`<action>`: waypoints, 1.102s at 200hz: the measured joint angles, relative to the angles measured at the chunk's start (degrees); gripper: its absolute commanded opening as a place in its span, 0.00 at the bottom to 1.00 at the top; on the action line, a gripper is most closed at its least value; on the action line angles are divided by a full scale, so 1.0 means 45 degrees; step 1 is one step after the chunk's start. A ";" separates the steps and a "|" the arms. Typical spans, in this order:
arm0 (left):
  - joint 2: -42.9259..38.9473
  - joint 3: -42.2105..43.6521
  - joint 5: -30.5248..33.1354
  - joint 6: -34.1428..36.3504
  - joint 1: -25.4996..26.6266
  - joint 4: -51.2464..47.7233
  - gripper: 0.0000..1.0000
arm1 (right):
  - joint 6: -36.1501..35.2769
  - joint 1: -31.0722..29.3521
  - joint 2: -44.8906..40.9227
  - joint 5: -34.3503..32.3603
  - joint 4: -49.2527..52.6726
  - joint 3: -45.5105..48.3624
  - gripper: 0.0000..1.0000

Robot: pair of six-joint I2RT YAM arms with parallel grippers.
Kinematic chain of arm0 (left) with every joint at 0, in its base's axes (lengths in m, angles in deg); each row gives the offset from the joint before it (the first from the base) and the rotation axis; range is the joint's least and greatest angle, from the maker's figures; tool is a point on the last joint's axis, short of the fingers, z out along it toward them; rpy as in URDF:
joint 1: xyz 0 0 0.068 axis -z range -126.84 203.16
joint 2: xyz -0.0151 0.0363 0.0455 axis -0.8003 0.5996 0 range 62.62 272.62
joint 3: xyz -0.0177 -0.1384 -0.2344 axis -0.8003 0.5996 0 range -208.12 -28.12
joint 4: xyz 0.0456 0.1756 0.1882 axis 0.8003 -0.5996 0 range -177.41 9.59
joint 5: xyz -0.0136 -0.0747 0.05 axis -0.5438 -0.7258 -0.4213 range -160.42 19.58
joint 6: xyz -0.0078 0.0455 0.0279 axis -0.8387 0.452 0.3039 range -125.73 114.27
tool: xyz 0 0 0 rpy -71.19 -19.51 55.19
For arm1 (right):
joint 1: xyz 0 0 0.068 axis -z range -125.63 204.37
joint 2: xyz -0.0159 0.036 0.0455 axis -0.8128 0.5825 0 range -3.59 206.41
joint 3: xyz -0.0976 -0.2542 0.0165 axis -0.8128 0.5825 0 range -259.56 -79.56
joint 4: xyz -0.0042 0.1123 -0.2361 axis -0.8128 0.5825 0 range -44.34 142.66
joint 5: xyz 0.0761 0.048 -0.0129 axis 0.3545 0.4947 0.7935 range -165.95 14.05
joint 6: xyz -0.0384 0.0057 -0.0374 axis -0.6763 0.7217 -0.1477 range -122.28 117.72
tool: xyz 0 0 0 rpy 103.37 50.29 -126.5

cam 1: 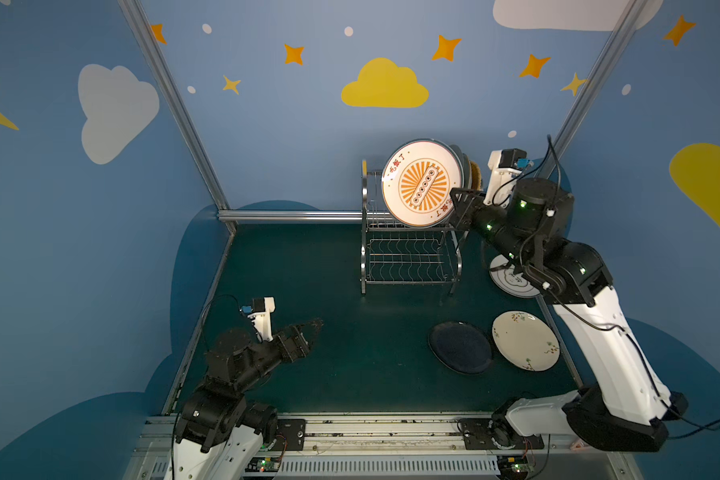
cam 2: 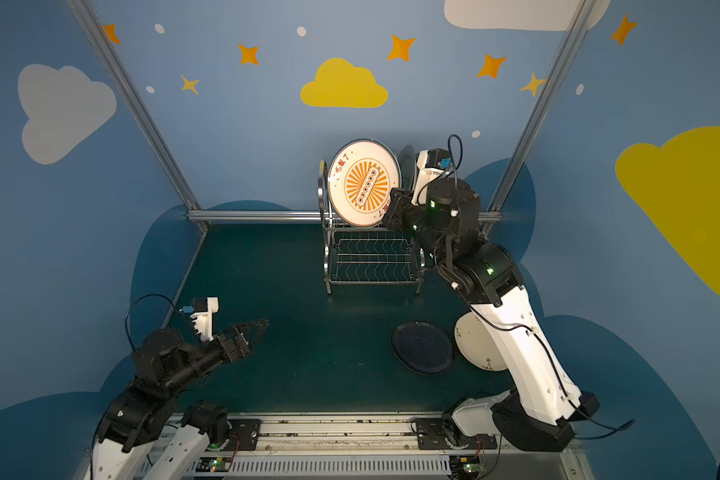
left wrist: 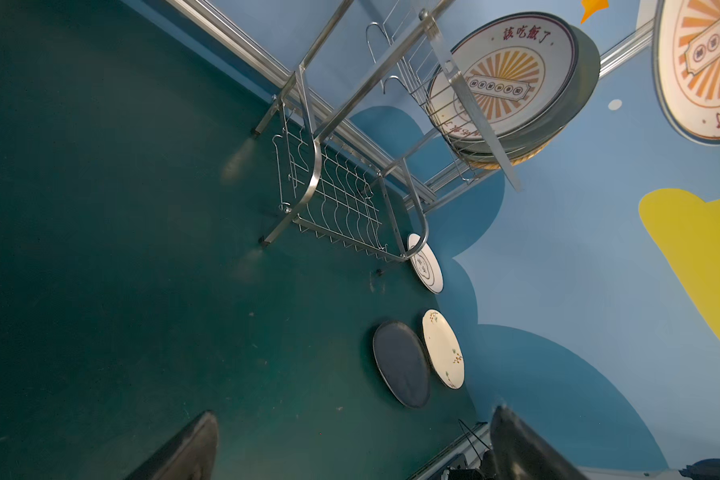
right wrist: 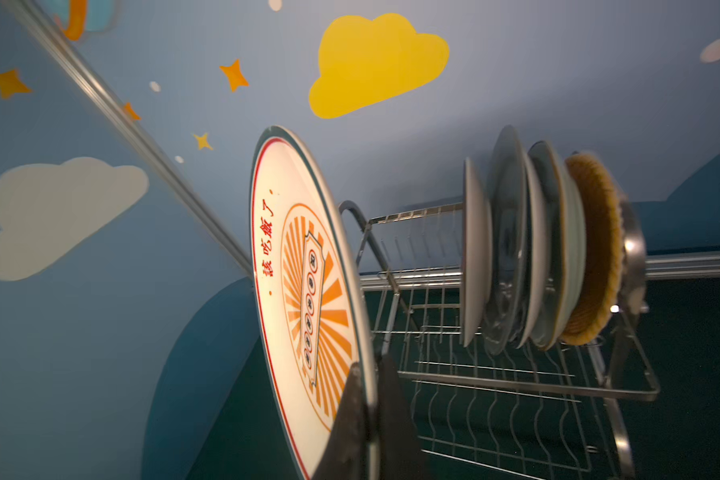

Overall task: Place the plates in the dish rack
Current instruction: 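Lift the sunburst plate to the rack with the right gripper while the left gripper withdraws, then lower the sunburst plate into the rack slot beside the first sunburst plate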

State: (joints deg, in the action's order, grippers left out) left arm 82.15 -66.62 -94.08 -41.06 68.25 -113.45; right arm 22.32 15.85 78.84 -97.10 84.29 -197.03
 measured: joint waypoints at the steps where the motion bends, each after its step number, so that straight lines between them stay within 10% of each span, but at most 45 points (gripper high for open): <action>1: -0.0010 0.0000 -0.0010 -0.0005 -0.0015 0.0000 1.00 | -0.0019 -0.0005 0.0044 -0.0063 0.0015 -0.0049 0.00; 91: -0.0481 0.0277 -0.0918 -0.0015 -0.1175 0.0151 1.00 | -0.4872 -0.0641 0.5712 -0.6611 -0.0209 -0.5367 0.00; 220: -0.0554 0.0369 -0.0967 -0.0107 -0.1307 0.0243 1.00 | -0.5309 -0.0457 0.7465 -0.7927 0.0131 -0.5518 0.00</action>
State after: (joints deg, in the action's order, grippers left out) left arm 79.66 -64.96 -98.43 -41.54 62.37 -112.36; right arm -1.57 13.79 112.44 -132.77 84.88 -221.86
